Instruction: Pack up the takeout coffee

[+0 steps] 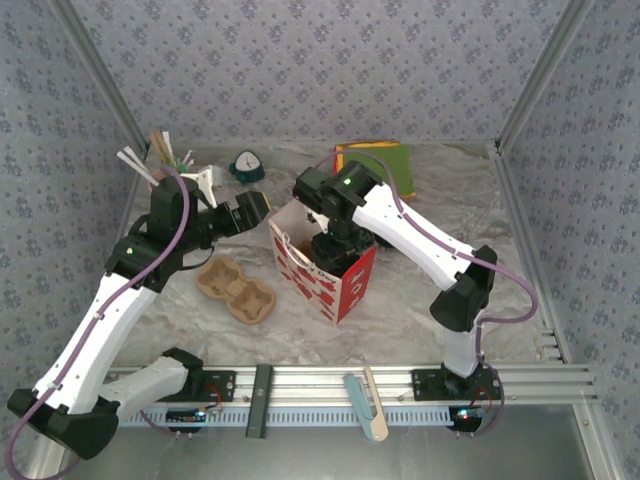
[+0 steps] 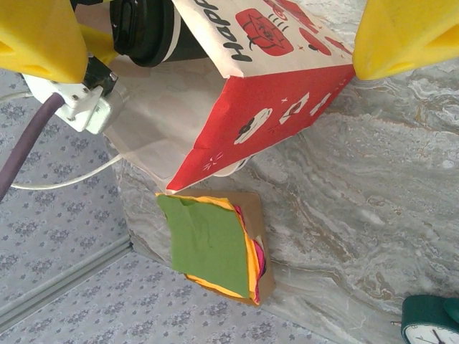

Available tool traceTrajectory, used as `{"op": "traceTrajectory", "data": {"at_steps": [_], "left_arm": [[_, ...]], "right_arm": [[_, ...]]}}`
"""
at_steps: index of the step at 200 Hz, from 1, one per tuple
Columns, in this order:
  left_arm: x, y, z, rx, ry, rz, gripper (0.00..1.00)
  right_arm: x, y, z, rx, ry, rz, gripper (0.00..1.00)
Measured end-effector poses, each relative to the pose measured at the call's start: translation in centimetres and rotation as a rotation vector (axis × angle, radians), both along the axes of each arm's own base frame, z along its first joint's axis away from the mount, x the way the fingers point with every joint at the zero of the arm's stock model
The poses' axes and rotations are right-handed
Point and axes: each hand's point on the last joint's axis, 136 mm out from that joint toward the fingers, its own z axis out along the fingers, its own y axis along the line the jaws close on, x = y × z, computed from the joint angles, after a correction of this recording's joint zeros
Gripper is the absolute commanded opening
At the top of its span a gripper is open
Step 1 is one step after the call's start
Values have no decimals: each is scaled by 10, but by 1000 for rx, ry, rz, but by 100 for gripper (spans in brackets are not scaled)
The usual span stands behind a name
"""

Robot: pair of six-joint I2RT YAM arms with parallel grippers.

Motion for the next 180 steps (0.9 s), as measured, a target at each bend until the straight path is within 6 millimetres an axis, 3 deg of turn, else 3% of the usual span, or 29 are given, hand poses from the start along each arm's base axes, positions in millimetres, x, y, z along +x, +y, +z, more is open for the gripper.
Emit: {"op": "traceTrajectory", "data": {"at_steps": [180], "left_arm": [[-3, 1, -9, -5, 22, 8, 96]], "right_arm": [[-1, 2, -14, -36, 30, 5, 69]]}}
